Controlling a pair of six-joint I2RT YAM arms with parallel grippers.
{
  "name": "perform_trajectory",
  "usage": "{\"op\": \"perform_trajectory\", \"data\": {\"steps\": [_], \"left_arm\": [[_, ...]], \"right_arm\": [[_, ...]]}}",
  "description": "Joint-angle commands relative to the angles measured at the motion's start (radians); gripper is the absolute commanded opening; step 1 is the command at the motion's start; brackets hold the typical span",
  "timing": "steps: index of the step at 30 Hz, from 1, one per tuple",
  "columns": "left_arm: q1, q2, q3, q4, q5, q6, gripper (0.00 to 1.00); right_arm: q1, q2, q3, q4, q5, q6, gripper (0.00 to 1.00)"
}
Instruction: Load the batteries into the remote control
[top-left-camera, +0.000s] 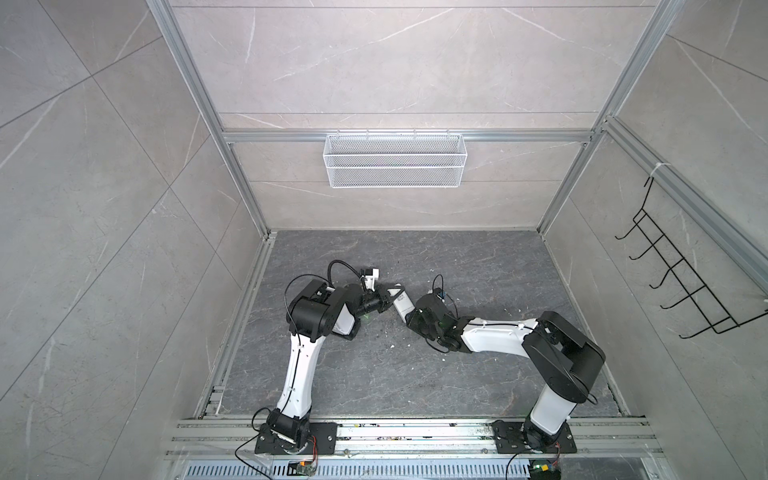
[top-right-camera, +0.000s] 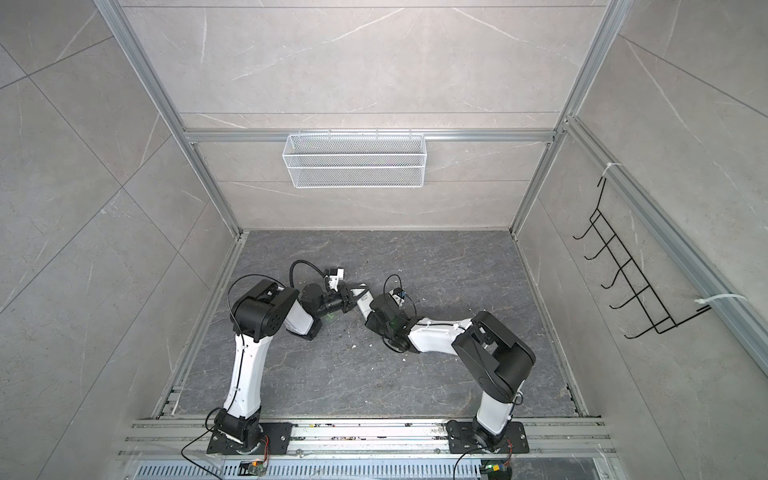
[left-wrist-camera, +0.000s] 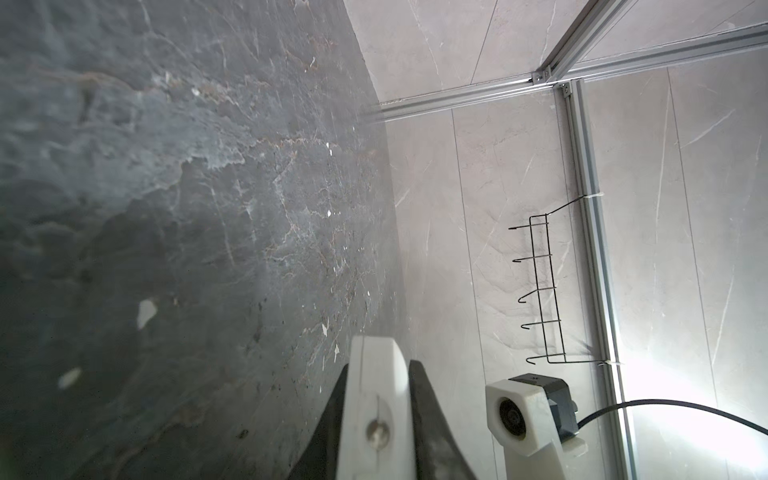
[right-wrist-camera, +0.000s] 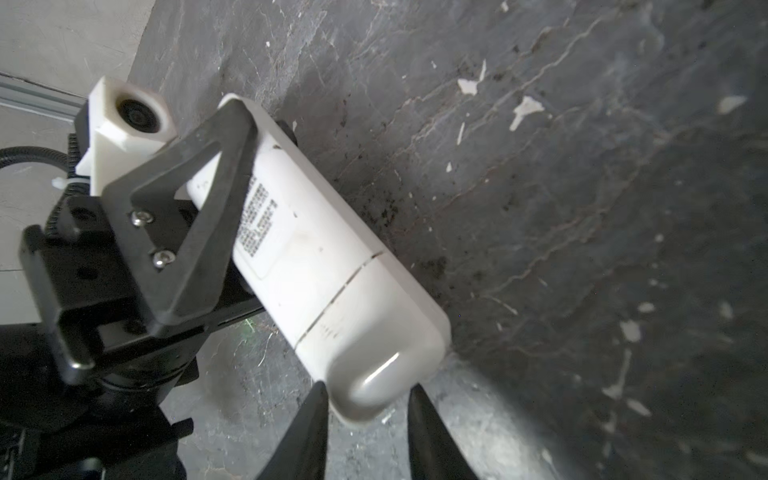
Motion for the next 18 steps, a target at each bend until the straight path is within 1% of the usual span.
{"op": "perform_trajectory", "data": {"steps": [1,4,6,8,15,18], "left_arm": [[-0.015,0.026,-0.022,-0.031,0.112,-0.057,0.04],[-0.008,0.026,-0.023,-0.029,0.116,-0.068,0.03],[-0.007,-0.008,-0.024,-0.031,0.116,-0.073,0.04],[-0.007,-0.009,-0.022,-0.03,0.119,-0.083,0.04],[-0.004,-0.005,-0.018,-0.031,0.126,-0.106,0.04],[-0.002,-0.003,-0.013,-0.031,0.13,-0.12,0.04]], "right_arm": [[-0.008,-0.079,0.058,-0.044,-0.013,-0.06,0.34],[-0.01,-0.124,0.063,-0.107,-0.023,-0.083,0.34],[-0.011,-0.155,0.059,-0.149,-0.011,-0.089,0.34],[-0.014,-0.175,0.044,-0.176,0.004,-0.093,0.34],[-0.017,-0.175,-0.011,-0.149,-0.001,-0.058,0.32],[-0.017,-0.169,-0.017,-0.17,0.013,-0.031,0.31]]}}
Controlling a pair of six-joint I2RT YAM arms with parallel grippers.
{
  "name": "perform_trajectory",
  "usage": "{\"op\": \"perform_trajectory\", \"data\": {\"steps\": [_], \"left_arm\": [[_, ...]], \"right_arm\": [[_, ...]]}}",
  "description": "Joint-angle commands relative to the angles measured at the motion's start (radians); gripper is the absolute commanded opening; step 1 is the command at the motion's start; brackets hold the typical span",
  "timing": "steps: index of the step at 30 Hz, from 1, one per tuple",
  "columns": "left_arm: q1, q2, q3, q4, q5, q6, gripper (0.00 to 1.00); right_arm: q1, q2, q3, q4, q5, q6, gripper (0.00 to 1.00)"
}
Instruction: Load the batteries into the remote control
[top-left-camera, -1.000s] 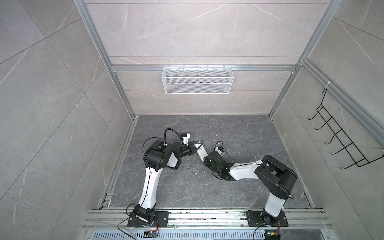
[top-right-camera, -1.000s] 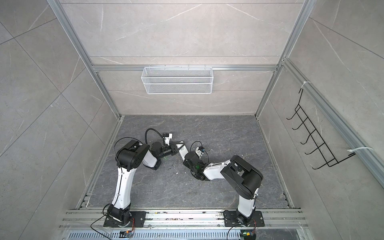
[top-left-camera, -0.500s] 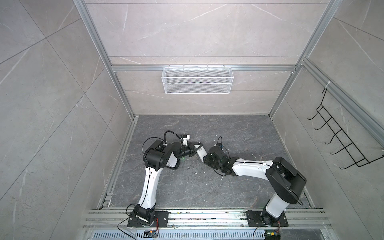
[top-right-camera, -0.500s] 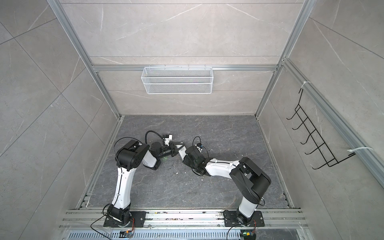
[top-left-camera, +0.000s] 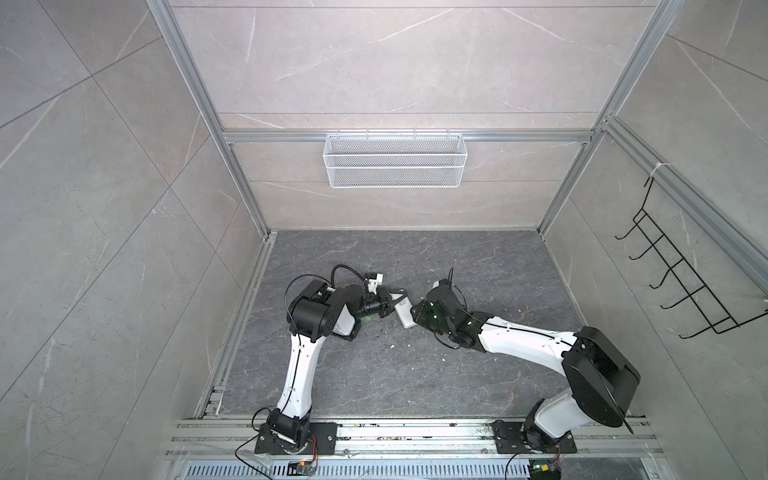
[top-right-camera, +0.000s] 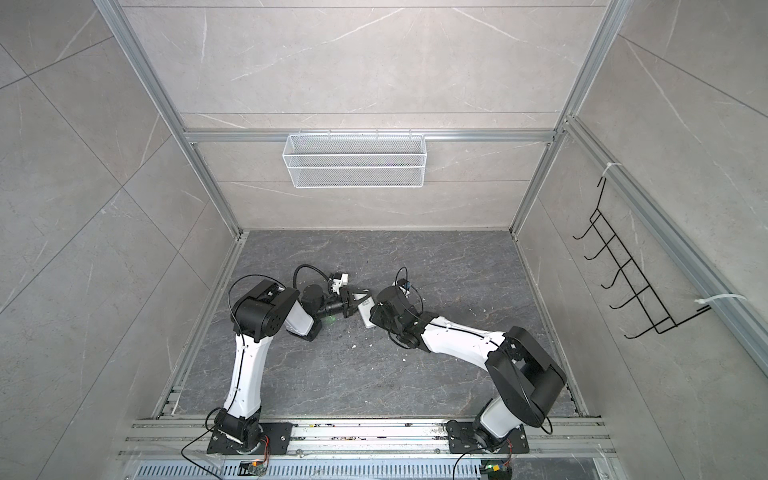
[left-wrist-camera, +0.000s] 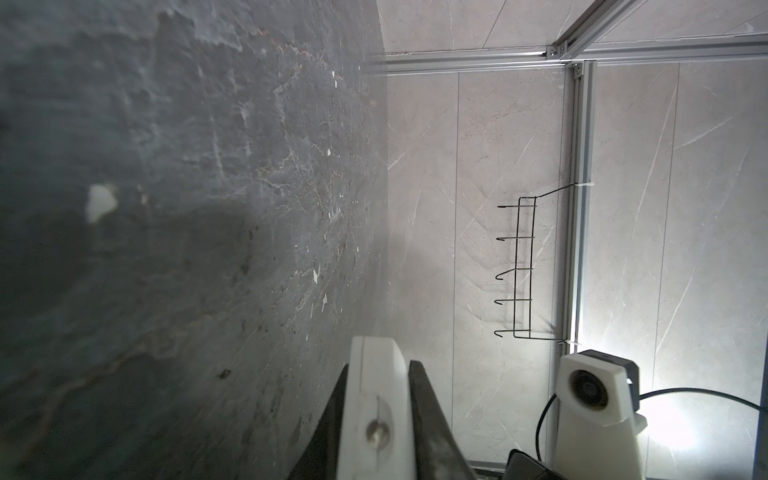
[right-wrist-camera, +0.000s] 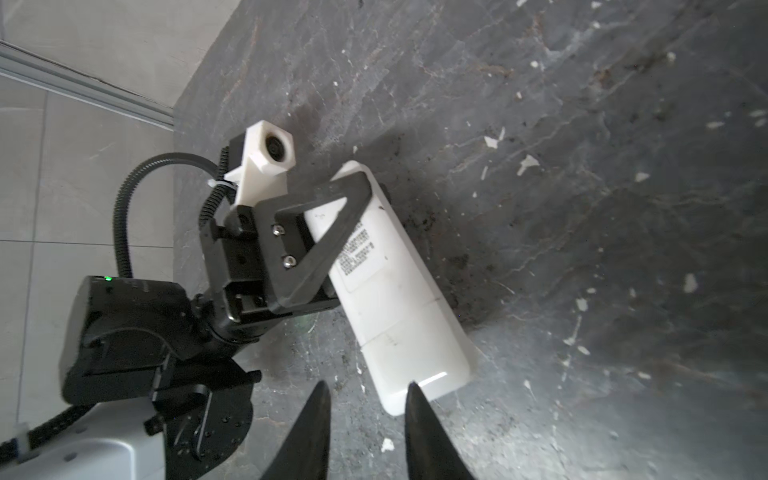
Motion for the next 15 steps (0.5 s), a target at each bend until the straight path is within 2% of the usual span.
{"op": "perform_trajectory", "data": {"steps": [1,3,6,8,15], "left_arm": [[0.001,-0.001,-0.007,-0.015,0.034,-0.022,0.04],[0.003,0.001,-0.004,-0.015,0.036,-0.033,0.04],[0.006,0.003,-0.004,-0.015,0.037,-0.045,0.04],[0.008,0.005,-0.002,-0.016,0.034,-0.058,0.04],[0.008,0.003,0.0,-0.013,0.027,-0.147,0.04]], "right_arm": [[-0.003,0.002,-0.016,-0.052,0.034,0.051,0.32],[-0.003,-0.002,-0.053,-0.007,0.039,0.094,0.37],[-0.003,-0.008,-0.157,0.205,0.039,0.188,0.52],[-0.002,0.008,-0.196,0.317,0.037,0.245,0.58],[0.028,0.085,-0.254,0.56,0.08,0.411,0.6]]}}
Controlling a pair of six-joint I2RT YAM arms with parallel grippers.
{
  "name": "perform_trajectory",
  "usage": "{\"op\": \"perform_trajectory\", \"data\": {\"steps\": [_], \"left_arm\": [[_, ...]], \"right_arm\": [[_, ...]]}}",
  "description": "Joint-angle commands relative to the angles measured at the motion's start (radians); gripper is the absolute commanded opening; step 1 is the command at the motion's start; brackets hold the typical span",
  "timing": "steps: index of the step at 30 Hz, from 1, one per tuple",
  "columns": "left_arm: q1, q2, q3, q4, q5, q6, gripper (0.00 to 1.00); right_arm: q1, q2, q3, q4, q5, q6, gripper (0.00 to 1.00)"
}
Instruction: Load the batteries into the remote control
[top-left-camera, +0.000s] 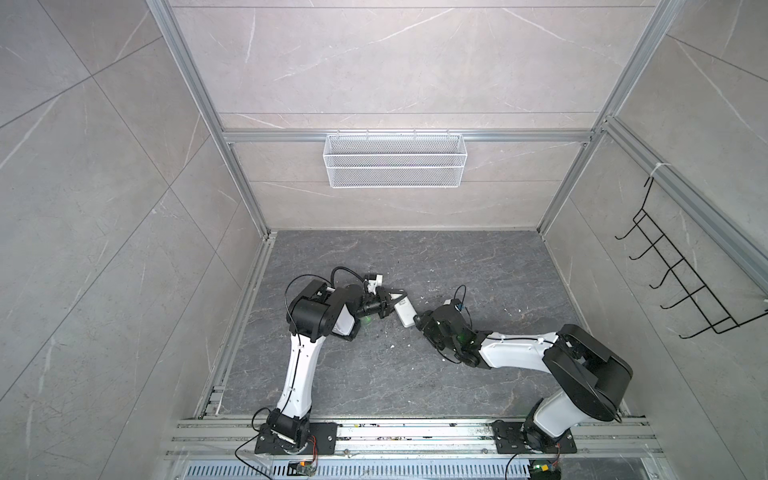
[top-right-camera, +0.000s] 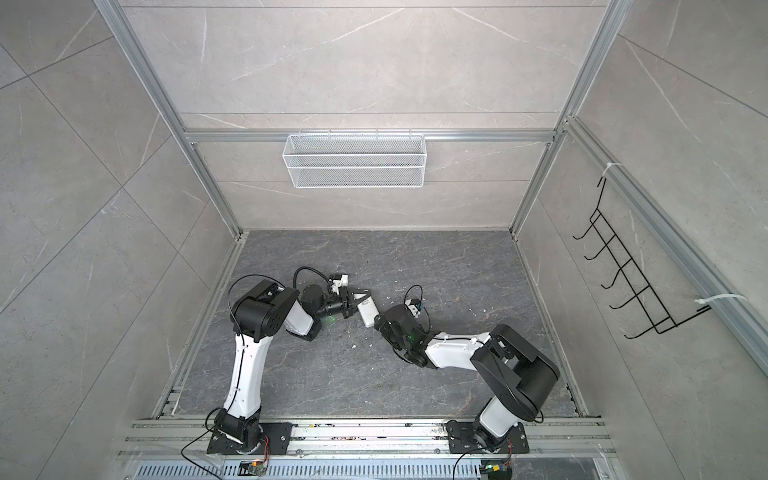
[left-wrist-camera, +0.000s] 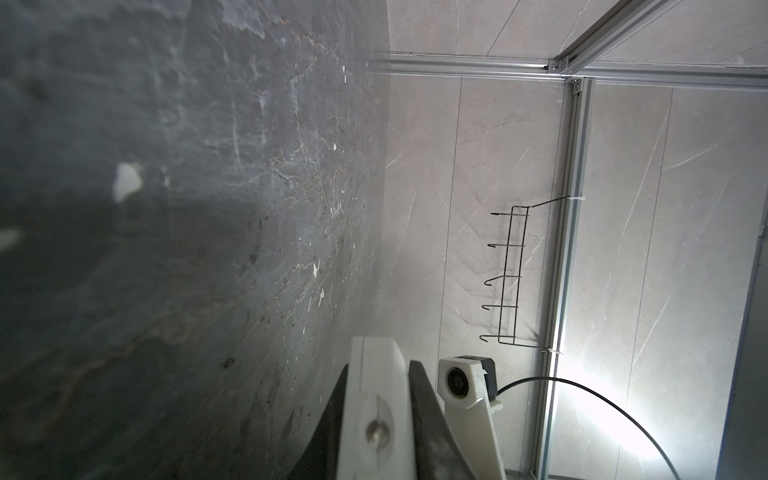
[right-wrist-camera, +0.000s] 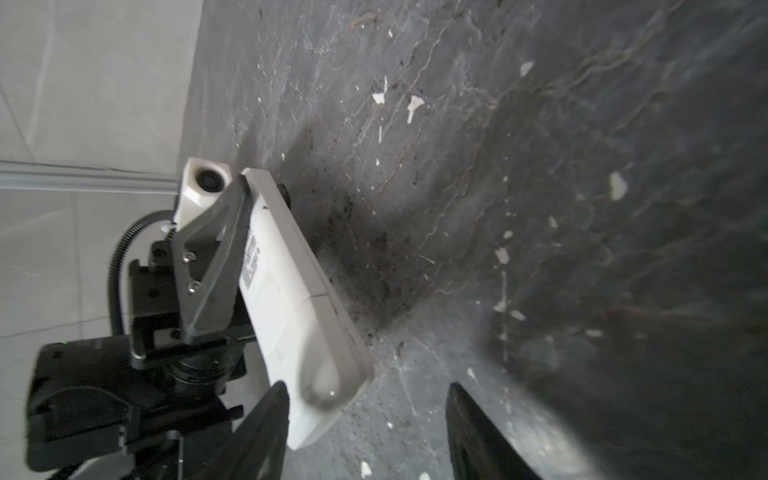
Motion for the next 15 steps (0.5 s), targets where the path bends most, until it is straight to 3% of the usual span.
{"op": "perform_trajectory", "data": {"steps": [1,8,15], "left_arm": [[0.005,0.002,-0.001,-0.013,0.021,-0.056,0.04],[0.007,-0.002,-0.002,-0.014,0.021,-0.071,0.04],[0.011,-0.002,-0.005,-0.013,0.021,-0.073,0.04]], "right_arm": [[0.025,0.036,-0.012,0.172,0.051,0.12,0.6],[0.064,0.136,-0.042,0.354,0.124,0.295,0.54],[0.089,0.15,-0.057,0.39,0.195,0.342,0.43]]}}
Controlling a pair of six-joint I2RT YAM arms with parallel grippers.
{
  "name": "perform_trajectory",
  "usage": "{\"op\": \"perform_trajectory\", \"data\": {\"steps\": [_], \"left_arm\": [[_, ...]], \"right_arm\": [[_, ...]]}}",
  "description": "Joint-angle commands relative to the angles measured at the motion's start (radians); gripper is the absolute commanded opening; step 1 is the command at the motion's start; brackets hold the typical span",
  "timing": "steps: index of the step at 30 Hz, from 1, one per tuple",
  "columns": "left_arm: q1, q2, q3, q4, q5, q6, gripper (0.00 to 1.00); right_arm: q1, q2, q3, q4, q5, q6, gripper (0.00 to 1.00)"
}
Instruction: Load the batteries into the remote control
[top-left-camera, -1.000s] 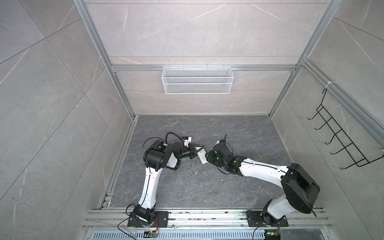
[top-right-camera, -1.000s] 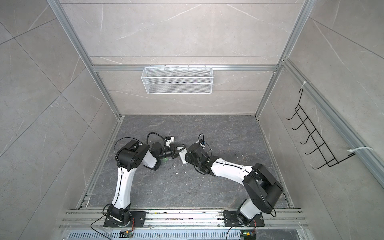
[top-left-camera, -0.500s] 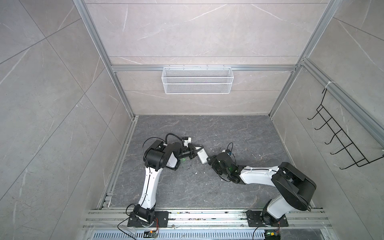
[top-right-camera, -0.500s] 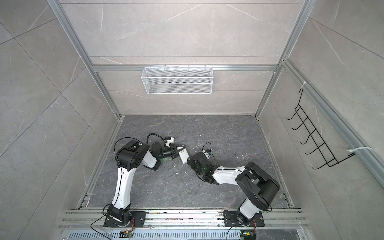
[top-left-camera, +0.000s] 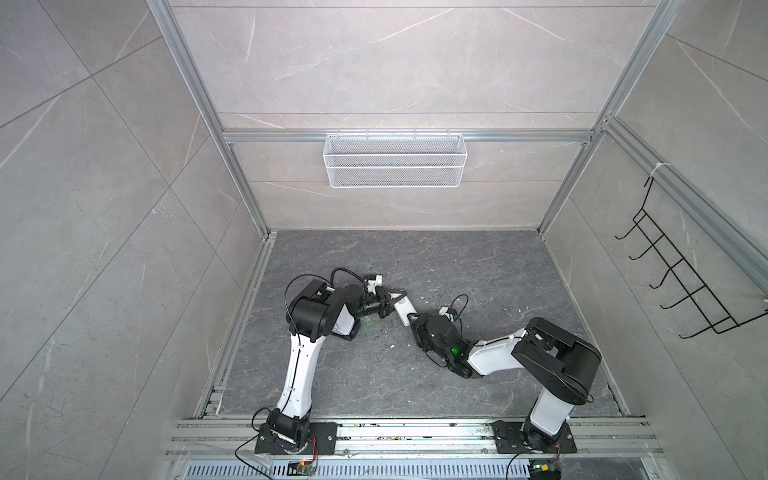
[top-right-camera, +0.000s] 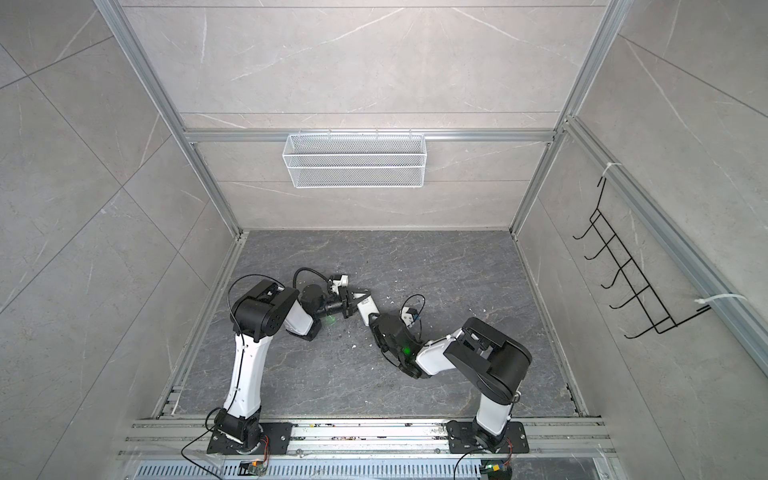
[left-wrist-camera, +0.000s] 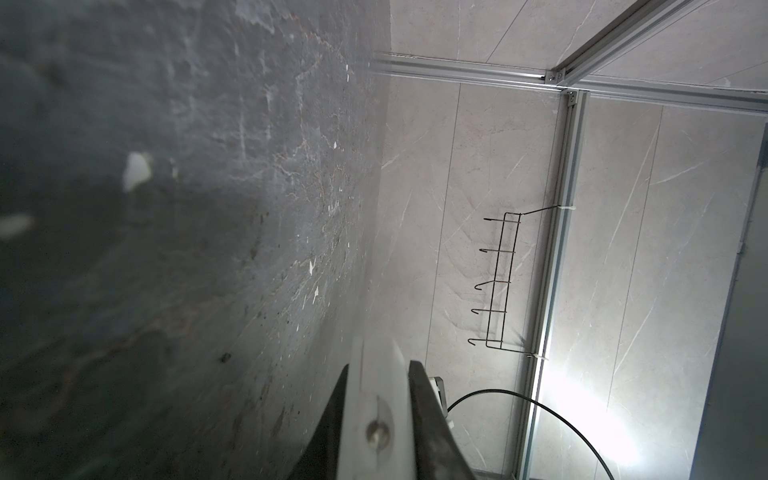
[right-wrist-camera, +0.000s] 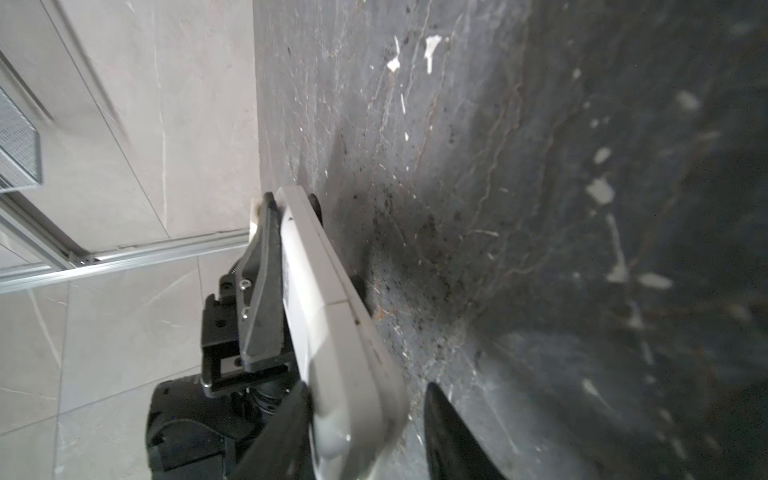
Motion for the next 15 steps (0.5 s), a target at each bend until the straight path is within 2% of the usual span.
{"op": "perform_trajectory", "data": {"steps": [1,10,15], "left_arm": [[0.006,-0.001,-0.004,-0.021,0.017,-0.024,0.04],[0.006,-0.003,-0.007,-0.021,0.016,-0.022,0.04],[0.006,-0.002,-0.007,-0.021,0.016,-0.023,0.03]], "right_arm": [[0.01,0.004,-0.014,0.032,0.066,0.038,0.42],[0.016,0.01,-0.011,0.043,0.103,0.04,0.23],[0.021,0.04,0.008,0.059,0.102,0.05,0.17]]}}
